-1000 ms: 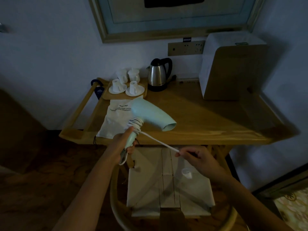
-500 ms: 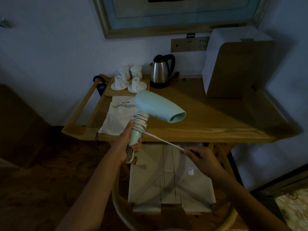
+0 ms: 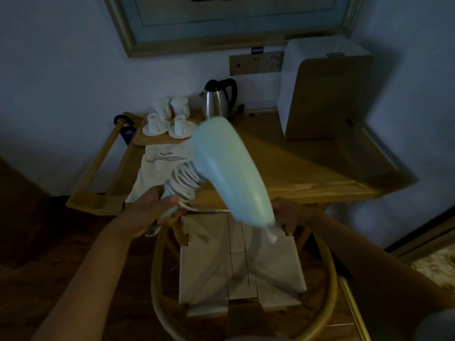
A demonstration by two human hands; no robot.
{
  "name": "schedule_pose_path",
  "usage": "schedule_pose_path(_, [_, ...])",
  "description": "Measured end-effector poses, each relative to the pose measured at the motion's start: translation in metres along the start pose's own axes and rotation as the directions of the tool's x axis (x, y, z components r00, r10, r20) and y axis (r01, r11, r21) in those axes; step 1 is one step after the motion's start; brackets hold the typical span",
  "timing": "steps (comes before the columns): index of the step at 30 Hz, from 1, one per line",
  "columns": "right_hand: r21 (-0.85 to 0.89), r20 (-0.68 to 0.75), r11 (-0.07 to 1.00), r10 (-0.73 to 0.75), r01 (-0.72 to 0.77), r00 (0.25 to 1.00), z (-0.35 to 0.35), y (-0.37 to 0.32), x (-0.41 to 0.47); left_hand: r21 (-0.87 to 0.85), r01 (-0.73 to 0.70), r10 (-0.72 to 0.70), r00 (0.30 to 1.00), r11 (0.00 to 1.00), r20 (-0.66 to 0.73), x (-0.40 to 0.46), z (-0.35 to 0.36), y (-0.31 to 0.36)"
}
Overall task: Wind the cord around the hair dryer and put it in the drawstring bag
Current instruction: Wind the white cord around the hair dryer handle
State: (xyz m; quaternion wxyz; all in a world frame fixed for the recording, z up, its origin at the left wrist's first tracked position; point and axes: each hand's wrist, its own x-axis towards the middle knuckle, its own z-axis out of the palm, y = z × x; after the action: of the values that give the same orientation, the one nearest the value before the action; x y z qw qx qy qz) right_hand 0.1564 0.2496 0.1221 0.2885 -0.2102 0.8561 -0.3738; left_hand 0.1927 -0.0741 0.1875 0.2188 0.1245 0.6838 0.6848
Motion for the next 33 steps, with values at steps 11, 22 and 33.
schedule_pose_path(11, [-0.079, -0.364, 0.987, 0.100, -0.138, 0.926, -0.075, -0.048, 0.025, 0.929, 0.098, -0.373, 0.927, 0.356, 0.045, 0.027, 0.060, -0.022])
schedule_pose_path(22, [0.216, -0.244, 0.975, 0.101, -0.047, 0.964, -0.046, -0.115, 0.017, 0.874, 0.247, -0.238, 0.958, 0.418, -0.157, 0.054, 0.064, -0.081])
schedule_pose_path(33, [-0.158, -0.305, 0.983, 0.037, -0.089, 0.952, 0.005, -0.073, -0.020, -0.187, 0.327, -0.377, 0.820, 0.926, -0.432, 0.056, 0.025, -0.075])
